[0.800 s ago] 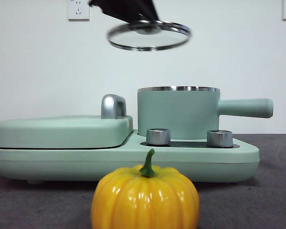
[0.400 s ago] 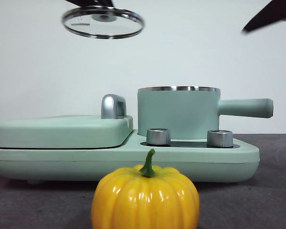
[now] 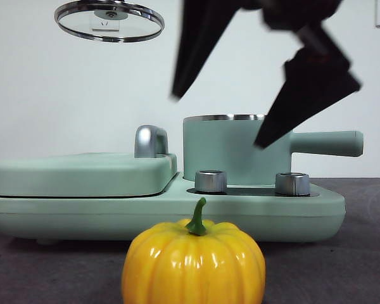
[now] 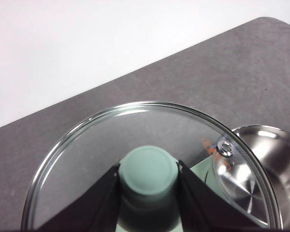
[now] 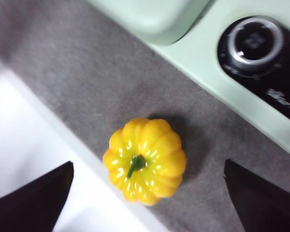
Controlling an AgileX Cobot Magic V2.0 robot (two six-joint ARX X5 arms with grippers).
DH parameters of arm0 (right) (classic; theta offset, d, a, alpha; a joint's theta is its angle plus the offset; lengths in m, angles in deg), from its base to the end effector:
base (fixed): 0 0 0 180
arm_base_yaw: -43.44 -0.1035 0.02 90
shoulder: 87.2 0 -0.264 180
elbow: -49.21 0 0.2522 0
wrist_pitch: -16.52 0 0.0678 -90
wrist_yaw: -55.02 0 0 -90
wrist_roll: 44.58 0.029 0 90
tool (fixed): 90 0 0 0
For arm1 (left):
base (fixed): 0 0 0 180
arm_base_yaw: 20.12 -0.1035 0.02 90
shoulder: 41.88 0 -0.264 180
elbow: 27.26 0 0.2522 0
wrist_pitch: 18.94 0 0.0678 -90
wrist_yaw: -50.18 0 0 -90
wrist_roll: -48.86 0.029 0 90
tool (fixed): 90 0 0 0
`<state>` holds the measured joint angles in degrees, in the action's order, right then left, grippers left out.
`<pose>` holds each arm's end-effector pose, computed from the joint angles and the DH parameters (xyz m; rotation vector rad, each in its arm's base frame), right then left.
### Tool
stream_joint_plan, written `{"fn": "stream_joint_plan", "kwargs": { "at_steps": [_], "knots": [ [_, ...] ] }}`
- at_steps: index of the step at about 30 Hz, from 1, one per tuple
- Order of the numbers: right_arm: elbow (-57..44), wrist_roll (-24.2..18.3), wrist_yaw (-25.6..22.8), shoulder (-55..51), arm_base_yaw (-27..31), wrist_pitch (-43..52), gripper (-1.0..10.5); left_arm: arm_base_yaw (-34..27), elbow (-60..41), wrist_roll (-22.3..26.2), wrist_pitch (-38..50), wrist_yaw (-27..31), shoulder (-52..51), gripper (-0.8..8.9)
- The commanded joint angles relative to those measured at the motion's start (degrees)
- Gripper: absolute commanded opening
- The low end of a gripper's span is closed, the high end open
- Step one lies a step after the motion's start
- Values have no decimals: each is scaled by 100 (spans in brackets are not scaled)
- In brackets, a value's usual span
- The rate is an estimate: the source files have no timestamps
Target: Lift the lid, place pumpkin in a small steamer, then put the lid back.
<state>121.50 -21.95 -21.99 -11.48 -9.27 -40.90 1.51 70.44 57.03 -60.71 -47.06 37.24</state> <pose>0.1483 0.2056 0.2604 -0.0582 1.2239 0.7999 0.2757 -0.1132 0.4051 0.1889 0.3699 -0.5253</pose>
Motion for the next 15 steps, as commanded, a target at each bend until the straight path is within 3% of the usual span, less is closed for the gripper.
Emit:
{"fn": "stream_joint_plan", "kwargs": {
  "at_steps": [1,15],
  "knots": [
    [225,77,-175,426,-310,31,563,-9,188,11,133,-4,-22,87],
    [431,26,-417,1631,-802,35,583,-9,188,13,52,-4,-22,86]
  ]
}}
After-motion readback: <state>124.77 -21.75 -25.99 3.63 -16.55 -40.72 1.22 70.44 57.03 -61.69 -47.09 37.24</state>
